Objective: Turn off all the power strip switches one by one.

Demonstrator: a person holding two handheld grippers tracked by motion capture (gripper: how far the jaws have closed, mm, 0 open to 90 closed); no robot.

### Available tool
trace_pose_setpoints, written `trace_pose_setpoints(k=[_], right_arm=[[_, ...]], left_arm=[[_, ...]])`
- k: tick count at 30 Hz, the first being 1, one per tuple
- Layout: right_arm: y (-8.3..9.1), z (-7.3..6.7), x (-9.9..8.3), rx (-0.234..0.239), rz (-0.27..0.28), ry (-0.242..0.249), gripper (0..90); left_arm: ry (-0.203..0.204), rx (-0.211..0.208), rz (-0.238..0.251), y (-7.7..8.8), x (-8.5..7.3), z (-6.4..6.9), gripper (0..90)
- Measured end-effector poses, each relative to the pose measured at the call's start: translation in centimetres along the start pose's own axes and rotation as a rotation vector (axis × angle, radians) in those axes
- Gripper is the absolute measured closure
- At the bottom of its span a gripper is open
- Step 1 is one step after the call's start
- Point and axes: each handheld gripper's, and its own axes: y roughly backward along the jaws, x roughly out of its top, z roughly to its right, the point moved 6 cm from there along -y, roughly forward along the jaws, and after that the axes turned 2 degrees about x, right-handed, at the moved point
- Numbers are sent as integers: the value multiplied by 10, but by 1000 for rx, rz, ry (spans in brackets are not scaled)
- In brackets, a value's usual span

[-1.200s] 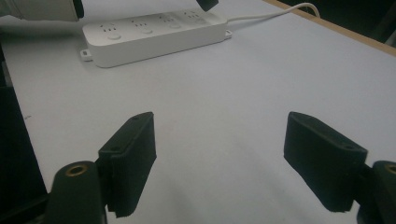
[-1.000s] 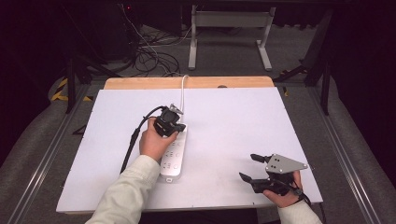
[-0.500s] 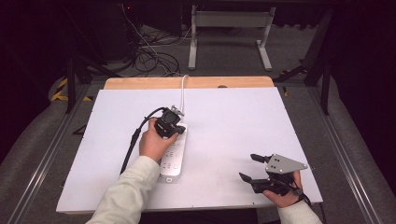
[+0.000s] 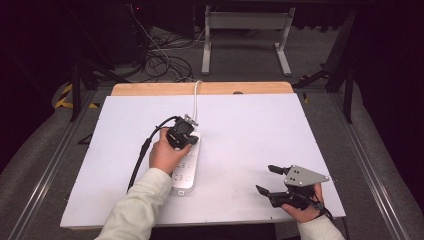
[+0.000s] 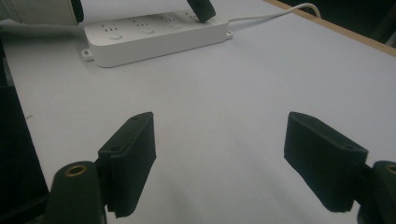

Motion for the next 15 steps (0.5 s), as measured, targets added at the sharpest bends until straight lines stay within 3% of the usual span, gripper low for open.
trace_pose_setpoints(k=[4, 9, 15], right_arm=[[0, 0, 0, 1, 0, 0, 259], [0, -1, 0, 3, 0, 0, 258], [-1, -1, 0, 5, 0, 4, 258]], left_arm=[[-2, 9, 4, 0, 0, 1, 900], [29, -24, 30, 0, -3, -2, 900], [35, -20, 21, -1, -3, -1, 900]])
